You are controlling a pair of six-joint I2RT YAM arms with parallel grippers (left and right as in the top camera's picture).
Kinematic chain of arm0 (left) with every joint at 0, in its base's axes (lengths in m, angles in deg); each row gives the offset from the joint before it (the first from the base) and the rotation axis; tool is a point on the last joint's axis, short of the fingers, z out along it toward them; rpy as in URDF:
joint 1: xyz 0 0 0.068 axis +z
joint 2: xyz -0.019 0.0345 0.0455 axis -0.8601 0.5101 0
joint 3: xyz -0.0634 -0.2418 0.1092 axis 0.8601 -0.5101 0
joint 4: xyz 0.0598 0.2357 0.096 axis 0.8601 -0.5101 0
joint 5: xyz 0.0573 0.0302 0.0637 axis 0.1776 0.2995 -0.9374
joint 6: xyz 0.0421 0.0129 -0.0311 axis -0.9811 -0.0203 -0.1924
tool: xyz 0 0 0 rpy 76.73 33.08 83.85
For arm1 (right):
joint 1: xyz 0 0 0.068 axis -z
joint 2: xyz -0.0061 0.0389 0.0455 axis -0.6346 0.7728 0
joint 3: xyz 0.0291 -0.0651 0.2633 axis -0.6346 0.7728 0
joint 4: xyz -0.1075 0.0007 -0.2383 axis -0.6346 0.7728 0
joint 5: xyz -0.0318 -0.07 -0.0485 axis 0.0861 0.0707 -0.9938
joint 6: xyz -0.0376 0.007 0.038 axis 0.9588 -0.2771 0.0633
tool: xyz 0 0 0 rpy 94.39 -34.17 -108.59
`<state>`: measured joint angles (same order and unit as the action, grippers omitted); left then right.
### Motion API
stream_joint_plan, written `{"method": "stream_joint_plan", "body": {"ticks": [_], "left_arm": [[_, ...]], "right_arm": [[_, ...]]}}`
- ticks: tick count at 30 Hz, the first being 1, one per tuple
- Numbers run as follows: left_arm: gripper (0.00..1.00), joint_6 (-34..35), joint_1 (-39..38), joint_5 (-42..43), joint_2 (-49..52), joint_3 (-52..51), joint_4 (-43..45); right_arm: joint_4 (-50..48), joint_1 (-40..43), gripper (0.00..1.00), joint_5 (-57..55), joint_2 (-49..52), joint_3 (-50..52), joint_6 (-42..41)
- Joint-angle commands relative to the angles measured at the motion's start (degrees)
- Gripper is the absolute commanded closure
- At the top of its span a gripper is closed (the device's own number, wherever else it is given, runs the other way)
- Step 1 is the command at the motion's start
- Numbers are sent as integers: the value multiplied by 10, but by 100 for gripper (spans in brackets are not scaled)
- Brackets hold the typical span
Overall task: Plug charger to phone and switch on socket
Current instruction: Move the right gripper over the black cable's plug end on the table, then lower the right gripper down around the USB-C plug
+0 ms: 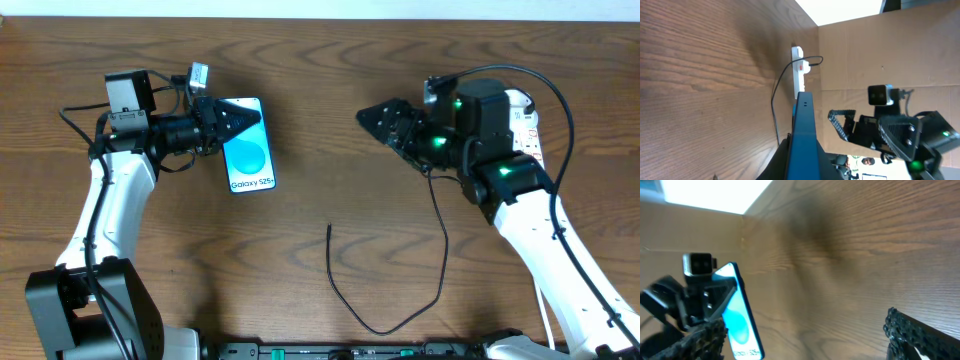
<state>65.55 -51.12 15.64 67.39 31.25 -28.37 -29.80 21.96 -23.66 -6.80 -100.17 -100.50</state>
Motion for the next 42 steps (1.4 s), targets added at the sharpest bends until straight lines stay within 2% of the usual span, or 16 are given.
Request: {"method": "stream_joint_plan", "body": {"ticks": [1, 9, 13, 24, 30, 42], "left_arm": [[93, -15, 3, 23, -11, 3, -1], [93, -15, 3, 22, -11, 3, -5], [93, -31, 3, 18, -11, -1, -14], [93, -157, 3, 7, -11, -2, -144], [93, -159, 3, -71, -11, -2, -188], [93, -167, 3, -72, -11, -2, -193]], "right_arm": [[18, -22, 1, -57, -3, -24, 43], [122, -72, 3, -171, 13, -25, 34], [142, -106, 3, -179, 49, -25, 34], [125, -186, 4, -176, 159, -25, 8], [125, -213, 4, -188, 180, -33, 8], [193, -227, 6, -227, 180, -39, -18]]}}
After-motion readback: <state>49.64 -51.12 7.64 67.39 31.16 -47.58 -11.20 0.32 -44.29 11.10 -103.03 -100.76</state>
